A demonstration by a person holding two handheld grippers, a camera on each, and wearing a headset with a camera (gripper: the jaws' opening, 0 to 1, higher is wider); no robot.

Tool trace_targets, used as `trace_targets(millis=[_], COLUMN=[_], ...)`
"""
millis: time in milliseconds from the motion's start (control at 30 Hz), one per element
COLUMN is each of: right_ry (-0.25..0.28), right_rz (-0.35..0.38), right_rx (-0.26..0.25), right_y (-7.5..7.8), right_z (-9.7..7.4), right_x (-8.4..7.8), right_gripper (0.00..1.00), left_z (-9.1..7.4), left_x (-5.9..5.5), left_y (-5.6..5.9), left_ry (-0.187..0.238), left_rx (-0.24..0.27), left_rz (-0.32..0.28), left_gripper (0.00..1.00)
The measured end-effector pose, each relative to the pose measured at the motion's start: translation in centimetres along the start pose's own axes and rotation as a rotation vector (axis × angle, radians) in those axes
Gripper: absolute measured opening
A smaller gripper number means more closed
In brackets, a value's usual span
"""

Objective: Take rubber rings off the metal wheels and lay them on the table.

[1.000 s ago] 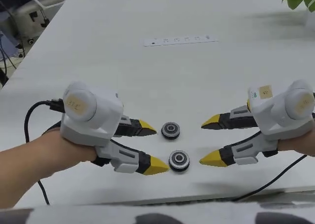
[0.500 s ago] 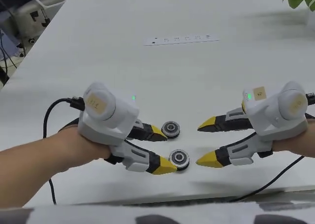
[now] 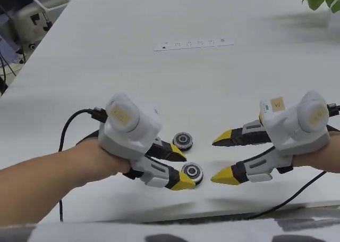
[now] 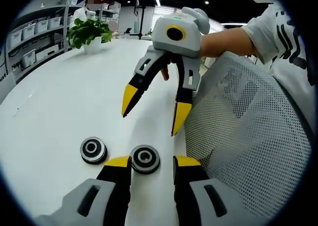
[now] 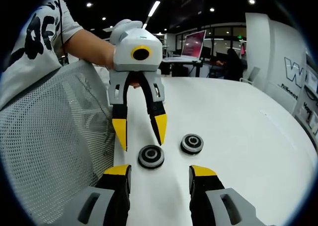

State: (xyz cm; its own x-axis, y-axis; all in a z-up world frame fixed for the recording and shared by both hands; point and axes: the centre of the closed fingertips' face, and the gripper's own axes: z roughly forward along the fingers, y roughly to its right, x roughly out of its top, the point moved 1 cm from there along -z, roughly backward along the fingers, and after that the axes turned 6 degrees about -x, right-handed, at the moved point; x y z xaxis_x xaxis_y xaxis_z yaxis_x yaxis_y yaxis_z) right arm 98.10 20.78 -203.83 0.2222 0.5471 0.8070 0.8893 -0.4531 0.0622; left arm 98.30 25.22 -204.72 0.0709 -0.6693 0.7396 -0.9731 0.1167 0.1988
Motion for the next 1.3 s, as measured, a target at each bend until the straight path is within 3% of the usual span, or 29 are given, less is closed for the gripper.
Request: trace_targets(millis=[300,467,800,1033,1200,1300], right_ry=[-0.006,-0.01,-0.026,-0.038,-0.044,-0.049], right_rz=[0.007,0.014,0.02,0.02,0.02,0.016], right_rx=[0.004,0.004,0.007,0.007,0.007,0.009], right_y=[0.2,0.1,0.0,-0.1,-0.1,-0.1], right_z=[0.2,0.2,0.4,0.5,0.6,0.6], right_x=[-0.4,-0.7,-1.1,-1.3,-1.3,-1.3], right_gripper=[0.45,0.45,0.44,0.44,0.43,0.43], left_z=[0.5,0.6,0.6,0.6,0.7,0.7], left_x=[-0.1,-0.1,-0.1,-0.1,-0.2,-0.1], left_y=[0.2,0.4,-0.8,-0.7,-0.4,-0.6], left_ry=[-0.009,-0.011,0.038,0.046,0.028,0.022], left_rx=[-0.01,0.004,0.055,0.067,0.068,0.083], left_rz=[-0.007,0.027,-0.01,0.026,0.078,0.081], left_gripper=[0.25,0.23,0.09,0.08,0.1,0.08])
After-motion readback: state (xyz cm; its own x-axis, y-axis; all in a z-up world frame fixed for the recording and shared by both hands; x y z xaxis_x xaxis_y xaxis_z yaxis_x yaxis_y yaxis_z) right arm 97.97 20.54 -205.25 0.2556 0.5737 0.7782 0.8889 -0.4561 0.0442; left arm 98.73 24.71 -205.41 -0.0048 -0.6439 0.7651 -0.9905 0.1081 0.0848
